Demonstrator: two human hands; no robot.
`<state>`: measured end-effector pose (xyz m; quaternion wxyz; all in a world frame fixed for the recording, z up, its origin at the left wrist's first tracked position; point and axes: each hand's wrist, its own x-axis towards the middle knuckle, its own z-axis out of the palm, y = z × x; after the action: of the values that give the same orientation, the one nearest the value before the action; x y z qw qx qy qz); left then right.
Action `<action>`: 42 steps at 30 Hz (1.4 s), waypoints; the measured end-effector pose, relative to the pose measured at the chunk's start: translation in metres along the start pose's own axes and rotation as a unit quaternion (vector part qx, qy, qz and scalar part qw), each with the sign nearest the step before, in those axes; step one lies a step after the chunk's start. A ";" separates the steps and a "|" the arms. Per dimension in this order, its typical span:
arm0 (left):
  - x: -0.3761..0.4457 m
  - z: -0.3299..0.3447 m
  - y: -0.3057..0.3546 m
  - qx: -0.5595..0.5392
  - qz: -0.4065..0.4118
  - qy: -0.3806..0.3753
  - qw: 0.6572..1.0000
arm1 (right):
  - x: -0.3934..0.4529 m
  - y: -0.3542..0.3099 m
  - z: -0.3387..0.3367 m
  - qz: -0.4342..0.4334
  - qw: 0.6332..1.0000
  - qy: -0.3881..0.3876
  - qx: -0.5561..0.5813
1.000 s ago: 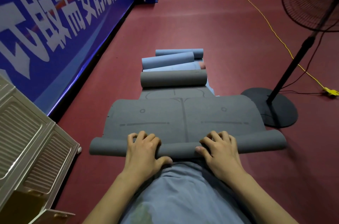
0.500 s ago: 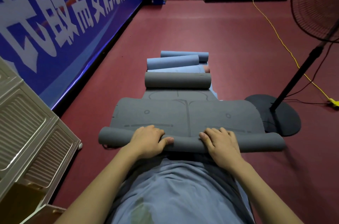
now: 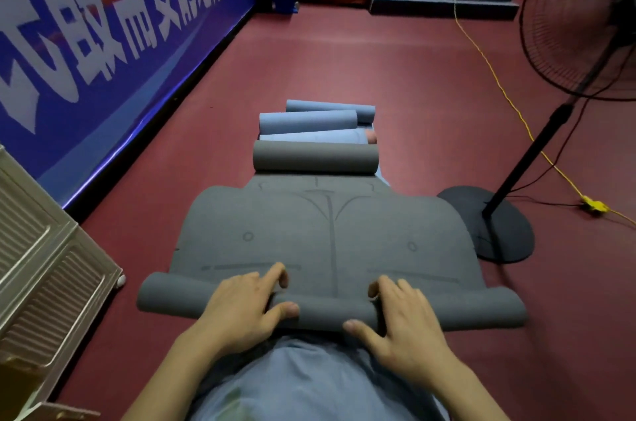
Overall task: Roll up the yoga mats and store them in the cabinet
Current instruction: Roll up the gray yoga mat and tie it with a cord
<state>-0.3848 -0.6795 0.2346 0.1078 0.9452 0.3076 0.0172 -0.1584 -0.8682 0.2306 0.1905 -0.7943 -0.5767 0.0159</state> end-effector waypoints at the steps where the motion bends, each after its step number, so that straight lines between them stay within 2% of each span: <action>1: 0.002 -0.001 0.000 -0.008 0.002 -0.002 1.000 | 0.003 0.002 -0.001 0.003 1.000 -0.011 0.001; 4: 0.011 -0.005 0.003 -0.008 -0.005 -0.016 1.000 | 0.015 0.006 -0.004 -0.004 0.997 -0.073 -0.001; 6: 0.016 -0.010 0.006 -0.009 -0.023 -0.020 0.999 | 0.021 0.006 -0.004 -0.005 0.996 -0.086 0.005; 10: 0.026 -0.016 0.016 0.001 -0.047 -0.043 0.998 | 0.016 -0.003 0.006 -0.031 0.999 0.001 -0.037; 13: 0.029 -0.014 0.014 -0.008 -0.047 -0.021 0.999 | 0.009 -0.009 0.016 -0.007 0.997 0.045 -0.069; 16: 0.037 -0.016 0.013 -0.016 -0.068 -0.016 0.997 | -0.002 -0.015 0.029 0.007 0.993 0.050 -0.105; 19: 0.045 -0.022 0.022 -0.013 -0.097 -0.014 0.995 | -0.011 -0.021 0.044 0.019 0.989 0.018 -0.146; 21: 0.045 -0.021 0.028 -0.026 -0.114 0.010 0.993 | -0.012 -0.023 0.048 0.032 0.989 0.001 -0.146; 23: 0.040 -0.014 0.033 -0.042 -0.119 0.066 0.990 | -0.008 -0.021 0.050 0.033 0.988 -0.007 -0.152; 26: 0.026 0.008 0.035 -0.010 -0.061 0.171 0.983 | 0.004 -0.019 0.045 0.036 0.987 -0.030 -0.152; 30: 0.011 0.019 0.036 0.028 -0.032 0.236 0.971 | 0.019 -0.014 0.035 0.015 0.990 -0.045 -0.130; 36: -0.010 0.035 0.039 0.092 0.014 0.181 0.979 | 0.050 -0.003 0.008 -0.013 0.983 -0.147 -0.106; 42: 0.008 0.045 0.035 0.098 0.004 0.169 0.981 | 0.059 -0.005 0.009 -0.004 0.976 -0.170 -0.136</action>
<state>-0.3536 -0.7113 0.1976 -0.0388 0.9359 0.3177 0.1473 -0.1455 -0.8096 0.2353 -0.0198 -0.7963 -0.6003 0.0713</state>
